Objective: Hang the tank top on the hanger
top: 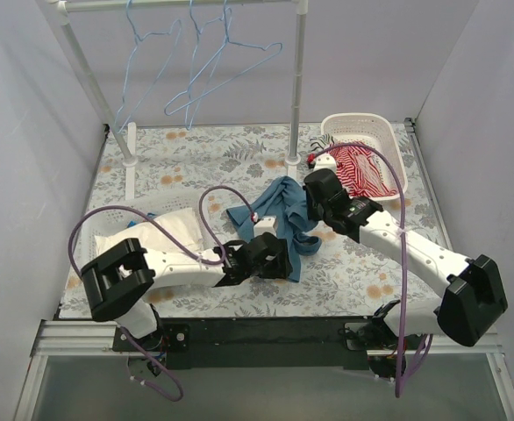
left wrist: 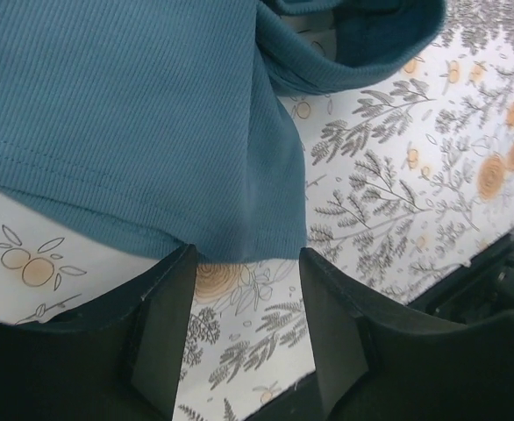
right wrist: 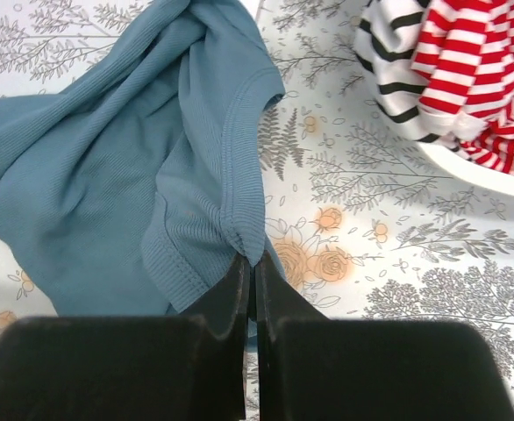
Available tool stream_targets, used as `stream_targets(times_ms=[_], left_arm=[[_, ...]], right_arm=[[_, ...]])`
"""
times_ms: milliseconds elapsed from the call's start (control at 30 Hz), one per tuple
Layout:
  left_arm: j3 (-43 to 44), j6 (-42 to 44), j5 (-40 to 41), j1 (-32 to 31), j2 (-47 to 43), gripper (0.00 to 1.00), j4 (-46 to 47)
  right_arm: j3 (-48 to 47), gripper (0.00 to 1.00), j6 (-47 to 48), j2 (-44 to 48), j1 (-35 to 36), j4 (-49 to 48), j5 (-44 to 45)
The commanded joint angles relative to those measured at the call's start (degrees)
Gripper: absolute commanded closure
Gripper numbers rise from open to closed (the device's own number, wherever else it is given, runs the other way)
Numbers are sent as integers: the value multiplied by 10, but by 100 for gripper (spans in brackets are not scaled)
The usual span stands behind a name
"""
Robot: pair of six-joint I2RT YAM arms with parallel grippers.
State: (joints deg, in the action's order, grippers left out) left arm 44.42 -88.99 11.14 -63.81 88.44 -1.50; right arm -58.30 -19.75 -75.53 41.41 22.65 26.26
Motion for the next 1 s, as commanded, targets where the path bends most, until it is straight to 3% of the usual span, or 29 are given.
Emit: stream_targets(times_ms=[0, 100, 167, 200, 233, 267, 300, 467, 667, 767, 967], left_arm=[[39, -12, 92, -22, 33, 50, -8], [65, -14, 141, -27, 71, 49, -28], [75, -14, 162, -27, 88, 58, -46], [89, -13, 182, -27, 92, 67, -57], [100, -12, 196, -27, 96, 86, -89], [108, -12, 209, -27, 96, 97, -110], [116, -21, 243, -25, 92, 100, -132], [118, -16, 270, 19, 14, 100, -228], [121, 64, 196, 177, -72, 100, -219], [176, 105, 168, 246, -60, 100, -212], [283, 165, 98, 266, 35, 98, -213]], right_arm=[[-14, 99, -9, 34, -12, 3, 20], [-11, 99, -10, 40, -19, 3, 19], [-12, 99, -9, 50, -30, 5, 14], [-15, 99, -9, 55, -34, 5, 9], [-19, 99, -7, 64, -39, 8, 7], [-22, 99, -6, 70, -47, 11, 5], [-27, 99, -5, 75, -50, 14, 7], [-74, 99, 1, 124, -62, 48, 26], [-133, 99, -7, 185, -62, 89, -10], [-186, 99, -10, 194, -59, 109, -48], [-219, 99, 15, 155, -57, 108, -65]])
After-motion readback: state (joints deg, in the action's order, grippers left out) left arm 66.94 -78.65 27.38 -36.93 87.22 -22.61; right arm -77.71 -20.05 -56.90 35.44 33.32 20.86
